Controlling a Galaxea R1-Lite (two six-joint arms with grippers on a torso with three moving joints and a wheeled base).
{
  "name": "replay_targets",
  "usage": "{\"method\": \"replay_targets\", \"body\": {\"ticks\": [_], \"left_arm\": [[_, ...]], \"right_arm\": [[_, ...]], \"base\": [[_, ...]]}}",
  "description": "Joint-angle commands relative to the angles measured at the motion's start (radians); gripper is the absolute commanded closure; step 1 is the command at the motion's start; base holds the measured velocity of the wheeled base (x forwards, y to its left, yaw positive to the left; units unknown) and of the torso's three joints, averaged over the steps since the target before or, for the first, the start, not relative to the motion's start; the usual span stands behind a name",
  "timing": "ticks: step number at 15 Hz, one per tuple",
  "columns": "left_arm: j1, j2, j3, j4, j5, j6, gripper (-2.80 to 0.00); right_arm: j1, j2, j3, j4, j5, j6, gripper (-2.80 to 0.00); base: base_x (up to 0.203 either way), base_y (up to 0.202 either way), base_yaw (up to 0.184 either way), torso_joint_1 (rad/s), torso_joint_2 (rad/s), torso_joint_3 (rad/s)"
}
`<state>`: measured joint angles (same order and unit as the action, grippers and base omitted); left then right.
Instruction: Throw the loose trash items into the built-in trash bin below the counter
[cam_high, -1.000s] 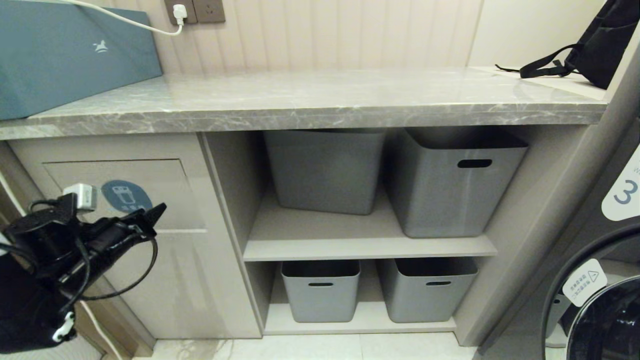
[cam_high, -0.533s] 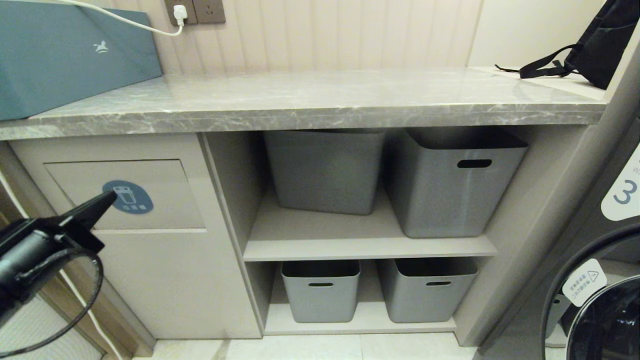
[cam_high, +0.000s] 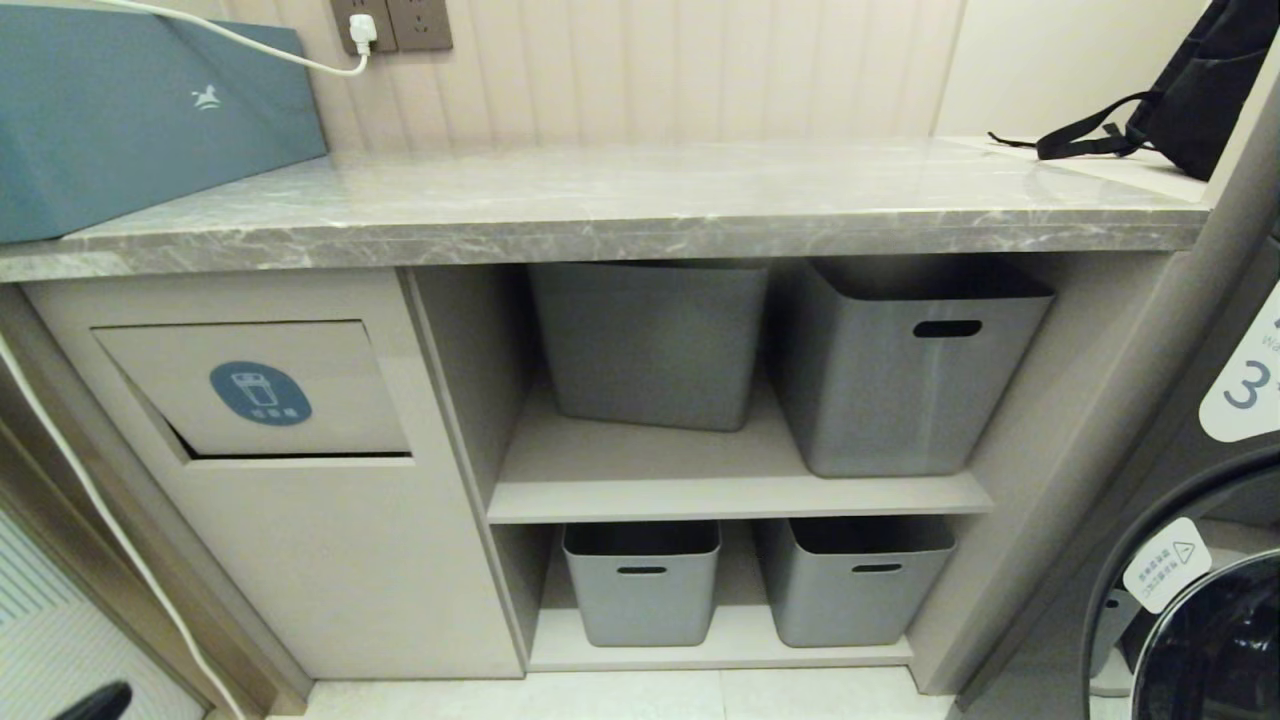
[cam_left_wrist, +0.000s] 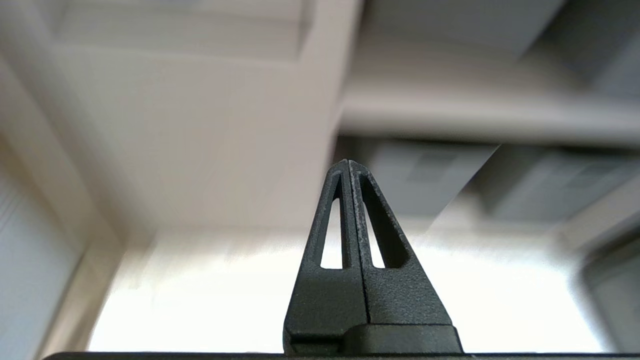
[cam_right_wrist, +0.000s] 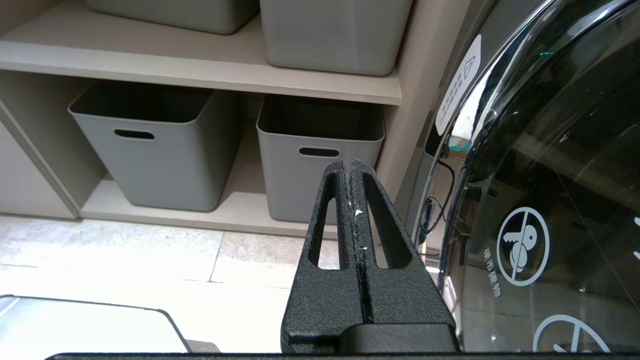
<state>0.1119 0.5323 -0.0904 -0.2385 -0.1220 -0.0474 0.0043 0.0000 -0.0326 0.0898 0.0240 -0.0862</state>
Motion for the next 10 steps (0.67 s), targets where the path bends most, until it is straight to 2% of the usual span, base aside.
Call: {"method": "replay_targets", "body": {"ticks": [1, 2, 4, 10], "left_arm": [[-0.005, -0.238, 0.039, 0.312, 0.068, 0.020, 0.00], [-0.039, -0.253, 0.046, 0.343, 0.081, 0.027, 0.00], [-0.155, -0.271, 0.049, 0.341, 0.086, 0.035, 0.00], [-0.119, -0.538, 0.057, 0.319, 0.093, 0.048, 0.00]], "right_arm": [[0.000, 0.002, -0.001, 0.001, 0.001, -0.001, 0.00], [0.000, 0.002, -0.001, 0.001, 0.001, 0.005, 0.00], [0.000, 0.002, -0.001, 0.001, -0.001, 0.006, 0.00], [0.000, 0.002, -0.001, 0.001, -0.001, 0.006, 0.00]], "base": [[0.000, 0.000, 0.000, 0.000, 0.00, 0.000], [0.000, 0.000, 0.000, 0.000, 0.00, 0.000], [0.000, 0.000, 0.000, 0.000, 0.00, 0.000], [0.000, 0.000, 0.000, 0.000, 0.00, 0.000]]}}
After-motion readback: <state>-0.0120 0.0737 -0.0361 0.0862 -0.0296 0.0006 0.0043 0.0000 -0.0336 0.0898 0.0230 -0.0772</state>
